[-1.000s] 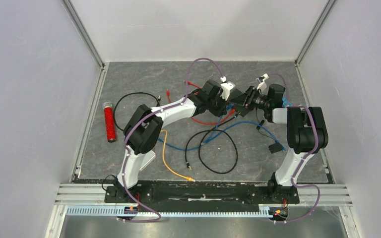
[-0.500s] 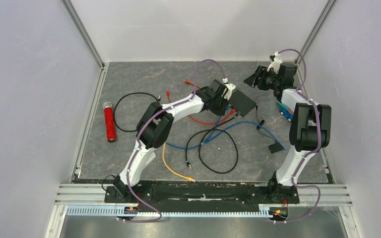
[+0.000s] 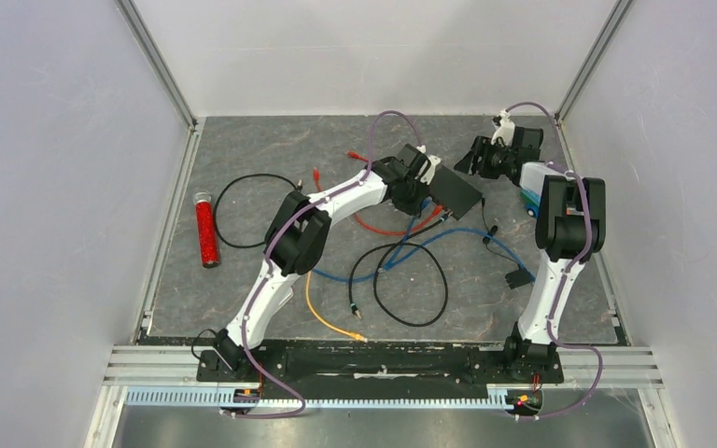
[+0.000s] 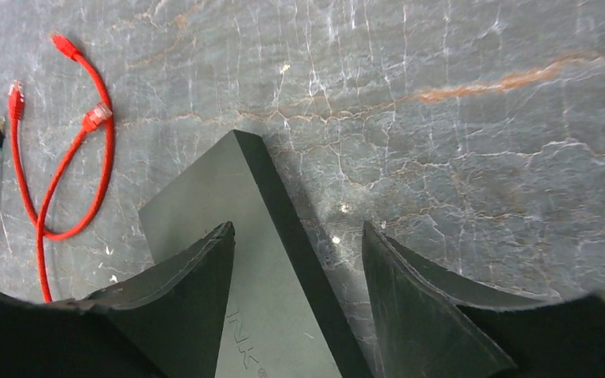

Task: Insert the plug into the switch port
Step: Insert the connector into the switch port.

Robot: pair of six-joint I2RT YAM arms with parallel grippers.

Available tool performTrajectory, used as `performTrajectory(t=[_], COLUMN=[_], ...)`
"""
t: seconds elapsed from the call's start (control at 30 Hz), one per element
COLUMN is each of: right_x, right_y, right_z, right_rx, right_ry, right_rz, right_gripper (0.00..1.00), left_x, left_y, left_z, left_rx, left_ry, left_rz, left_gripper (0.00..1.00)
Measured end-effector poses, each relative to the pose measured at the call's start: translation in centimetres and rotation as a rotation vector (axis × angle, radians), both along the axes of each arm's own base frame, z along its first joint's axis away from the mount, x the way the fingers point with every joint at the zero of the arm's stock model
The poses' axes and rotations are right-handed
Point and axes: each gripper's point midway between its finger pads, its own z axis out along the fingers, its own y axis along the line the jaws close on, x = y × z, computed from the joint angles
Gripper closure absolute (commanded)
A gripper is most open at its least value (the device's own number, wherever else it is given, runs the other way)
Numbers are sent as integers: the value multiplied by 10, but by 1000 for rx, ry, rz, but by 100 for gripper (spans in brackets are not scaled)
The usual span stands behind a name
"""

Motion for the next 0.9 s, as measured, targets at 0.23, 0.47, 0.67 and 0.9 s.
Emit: performTrajectory(t=[0.23, 0.47, 0.67, 0.9], right_x=[-7, -7, -10, -14], right_y=[15, 32, 40, 50], right_z=[-16, -25, -27, -27], right_rx=[-14, -17, -13, -2], right_ry=[28, 22, 13, 7], right_rz=[62, 134, 183, 224], right_gripper=[39, 46, 51, 55], left_x=[1, -8, -17, -23], left_y=[4, 9, 14, 18], left_z=[1, 0, 1, 0], left_rx=[-7, 16, 44, 61], left_ry=[66, 129, 175, 221], left_rz=[15, 11, 7, 8], left_gripper=[98, 98, 98, 98])
